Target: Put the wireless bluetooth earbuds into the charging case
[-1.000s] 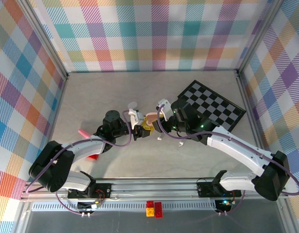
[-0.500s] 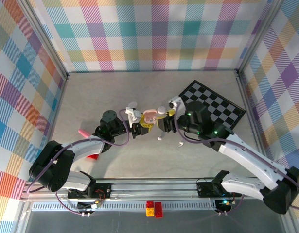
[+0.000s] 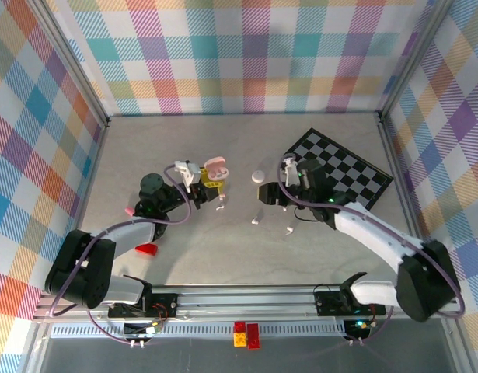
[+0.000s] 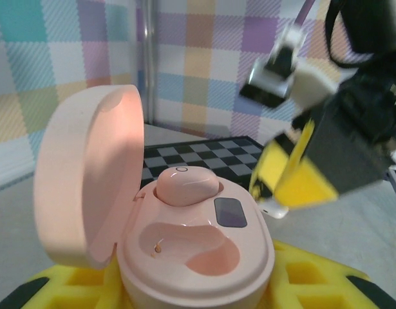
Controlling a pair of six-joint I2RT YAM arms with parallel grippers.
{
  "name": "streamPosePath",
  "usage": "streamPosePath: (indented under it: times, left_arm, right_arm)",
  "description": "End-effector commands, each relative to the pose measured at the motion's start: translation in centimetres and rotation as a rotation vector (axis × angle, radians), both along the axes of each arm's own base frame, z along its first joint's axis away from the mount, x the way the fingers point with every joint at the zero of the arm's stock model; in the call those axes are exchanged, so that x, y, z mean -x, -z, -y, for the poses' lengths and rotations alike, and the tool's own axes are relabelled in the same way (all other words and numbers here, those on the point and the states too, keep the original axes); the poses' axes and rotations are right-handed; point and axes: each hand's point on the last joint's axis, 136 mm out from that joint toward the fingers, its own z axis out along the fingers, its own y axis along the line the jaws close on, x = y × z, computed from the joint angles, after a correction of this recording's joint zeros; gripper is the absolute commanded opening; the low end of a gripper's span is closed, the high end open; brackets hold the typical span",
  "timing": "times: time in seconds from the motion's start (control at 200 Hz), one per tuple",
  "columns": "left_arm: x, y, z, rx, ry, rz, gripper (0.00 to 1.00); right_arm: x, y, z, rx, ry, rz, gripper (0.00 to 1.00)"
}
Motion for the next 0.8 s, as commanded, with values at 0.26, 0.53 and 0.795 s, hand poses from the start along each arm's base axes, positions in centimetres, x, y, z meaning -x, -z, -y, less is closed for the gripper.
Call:
streamPosePath:
  times: [0.26,0.53,0.795]
  left_arm:
    - [0.1,-4.0,-3.1,0.092,-0.04,0.112,0.38]
    - [-0.1,-4.5,-4.8,0.104,-0.095,0.131,0.38]
    - [-0.1,-5.4,-5.5,0.11,-0.107,0.151,0.38]
  right_arm:
    - [-3.8,4.8,-7.4,-0.043,-0.145,-0.26,0.64]
    - [-5.2,9.3,-12.0,-0.018,-0.092,-0.469,0.54]
    - [-5.3,11.7,-14.6,-0.014,-0.058,-0.563,0.48]
